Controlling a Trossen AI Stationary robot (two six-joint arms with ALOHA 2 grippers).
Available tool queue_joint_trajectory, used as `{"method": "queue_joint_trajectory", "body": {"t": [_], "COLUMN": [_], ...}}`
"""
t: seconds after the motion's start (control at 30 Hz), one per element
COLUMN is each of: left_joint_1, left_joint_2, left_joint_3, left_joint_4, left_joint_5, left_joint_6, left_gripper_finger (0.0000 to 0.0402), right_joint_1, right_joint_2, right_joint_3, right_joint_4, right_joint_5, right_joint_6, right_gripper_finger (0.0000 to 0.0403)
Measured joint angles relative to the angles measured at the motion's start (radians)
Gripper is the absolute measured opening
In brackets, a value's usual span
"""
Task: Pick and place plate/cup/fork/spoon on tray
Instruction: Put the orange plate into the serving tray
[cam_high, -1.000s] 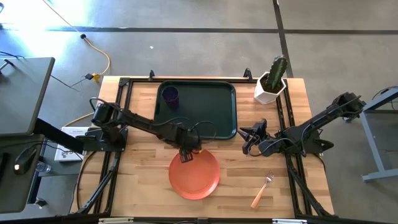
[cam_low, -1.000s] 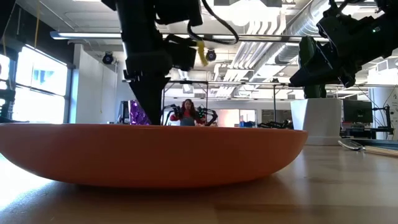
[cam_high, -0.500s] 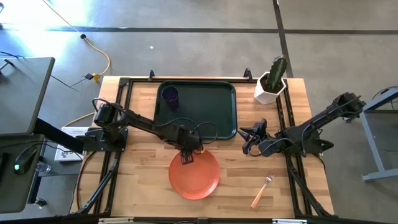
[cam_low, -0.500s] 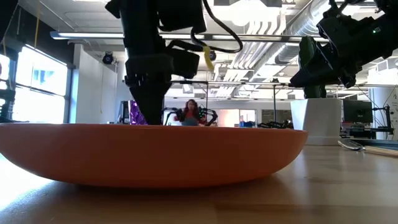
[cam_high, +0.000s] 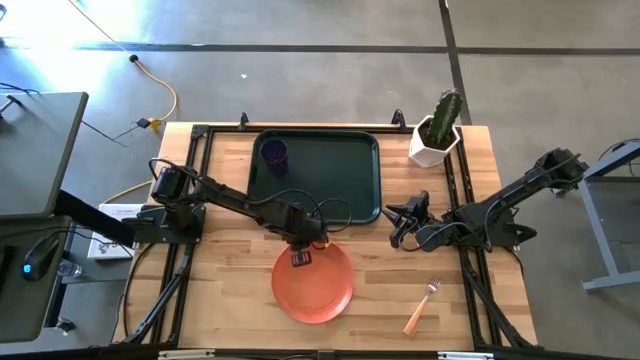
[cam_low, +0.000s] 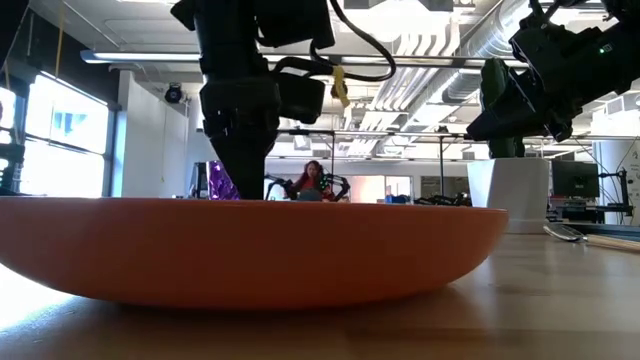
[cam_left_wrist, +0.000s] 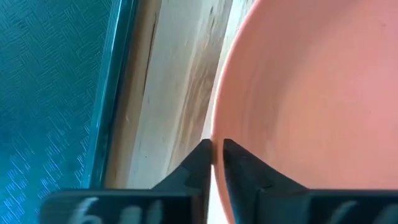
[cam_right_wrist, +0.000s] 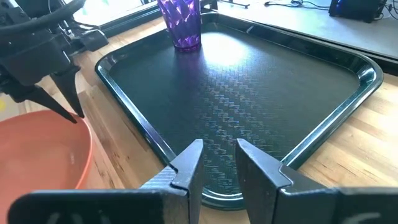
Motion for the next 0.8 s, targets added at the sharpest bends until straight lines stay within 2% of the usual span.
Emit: {"method": "queue_joint_trajectory", "body": {"t": [0.1, 0.2, 0.47, 0.6, 0.7, 0.8], "left_joint_1": [0.001, 0.001, 0.001, 0.001, 0.001, 0.002], "left_joint_2": [0.012, 0.030, 0.040, 0.037, 0.037, 0.037], "left_joint_3": [0.001, 0.001, 0.001, 0.001, 0.000, 0.000], "left_joint_4": [0.007, 0.023, 0.043, 0.055, 0.053, 0.053], "left_joint_5": [-0.001, 0.001, 0.028, 0.054, 0.055, 0.054], "left_joint_6": [0.000, 0.009, 0.021, 0.027, 0.028, 0.042], "left_gripper_finger": [0.0007, 0.0006, 0.0066, 0.0082, 0.0077, 0.0046], "right_joint_1": [0.000, 0.000, 0.000, 0.000, 0.000, 0.000], "right_joint_2": [0.000, 0.000, 0.000, 0.000, 0.000, 0.000], "right_joint_3": [0.000, 0.000, 0.000, 0.000, 0.000, 0.000], "right_joint_4": [0.000, 0.000, 0.000, -0.001, 0.000, 0.000], "right_joint_5": [0.000, 0.000, 0.000, 0.007, 0.006, 0.006], "right_joint_6": [0.000, 0.000, -0.001, 0.000, 0.000, 0.000], "right_gripper_finger": [0.0082, 0.0082, 0.0082, 0.0082, 0.0082, 0.0082]}}
